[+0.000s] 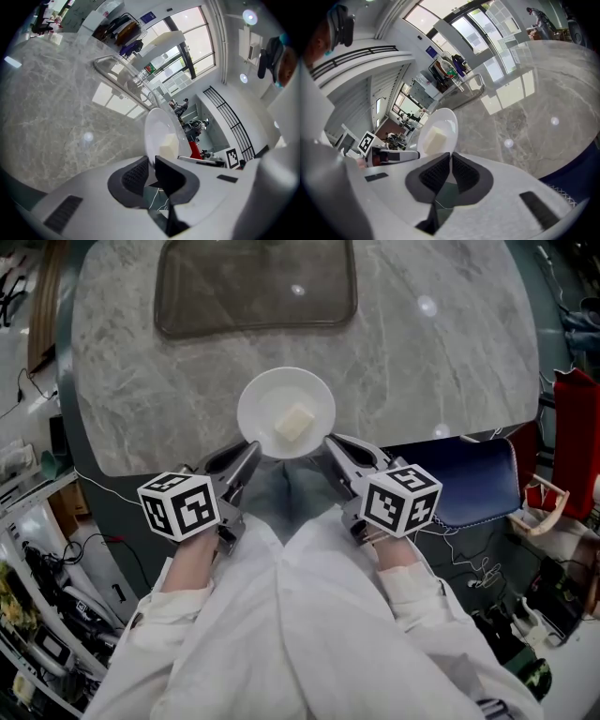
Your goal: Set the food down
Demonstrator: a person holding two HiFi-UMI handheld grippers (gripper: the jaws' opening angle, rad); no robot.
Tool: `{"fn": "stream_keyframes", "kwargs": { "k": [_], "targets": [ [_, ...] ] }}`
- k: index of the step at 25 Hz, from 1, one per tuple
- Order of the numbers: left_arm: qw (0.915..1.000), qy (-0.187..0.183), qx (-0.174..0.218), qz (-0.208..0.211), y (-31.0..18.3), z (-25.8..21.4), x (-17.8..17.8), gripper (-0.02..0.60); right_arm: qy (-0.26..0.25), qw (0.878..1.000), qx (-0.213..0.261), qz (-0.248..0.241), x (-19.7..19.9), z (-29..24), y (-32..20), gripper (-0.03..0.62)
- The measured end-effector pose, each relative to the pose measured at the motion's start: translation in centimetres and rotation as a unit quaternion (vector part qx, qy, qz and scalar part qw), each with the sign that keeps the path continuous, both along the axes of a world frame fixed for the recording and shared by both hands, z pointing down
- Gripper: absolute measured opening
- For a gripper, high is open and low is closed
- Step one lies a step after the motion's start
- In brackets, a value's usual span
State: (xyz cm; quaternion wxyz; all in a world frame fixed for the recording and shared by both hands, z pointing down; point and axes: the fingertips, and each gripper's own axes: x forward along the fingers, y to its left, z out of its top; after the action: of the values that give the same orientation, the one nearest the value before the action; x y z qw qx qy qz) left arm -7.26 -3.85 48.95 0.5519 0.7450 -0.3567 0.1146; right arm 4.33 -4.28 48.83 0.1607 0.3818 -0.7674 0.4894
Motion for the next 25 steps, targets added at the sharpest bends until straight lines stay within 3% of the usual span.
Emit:
{"fn": "stream_keyframes", "kwargs": {
  "k": [17, 25],
  "targets": [
    [0.9977, -0.011, 0.051, -0.042, -0.7, -3.2, 1.4, 0.048, -0.037, 0.996, 0.054, -0.055, 1.2, -3.8, -1.6, 0.014],
    [0.9953, -0.011, 0.078, -0.056, -2.0, -4.8, 1.9, 0.048, -0.043, 0.995, 0.073, -0.059, 1.7, -4.8, -2.8, 0.014]
  ]
}}
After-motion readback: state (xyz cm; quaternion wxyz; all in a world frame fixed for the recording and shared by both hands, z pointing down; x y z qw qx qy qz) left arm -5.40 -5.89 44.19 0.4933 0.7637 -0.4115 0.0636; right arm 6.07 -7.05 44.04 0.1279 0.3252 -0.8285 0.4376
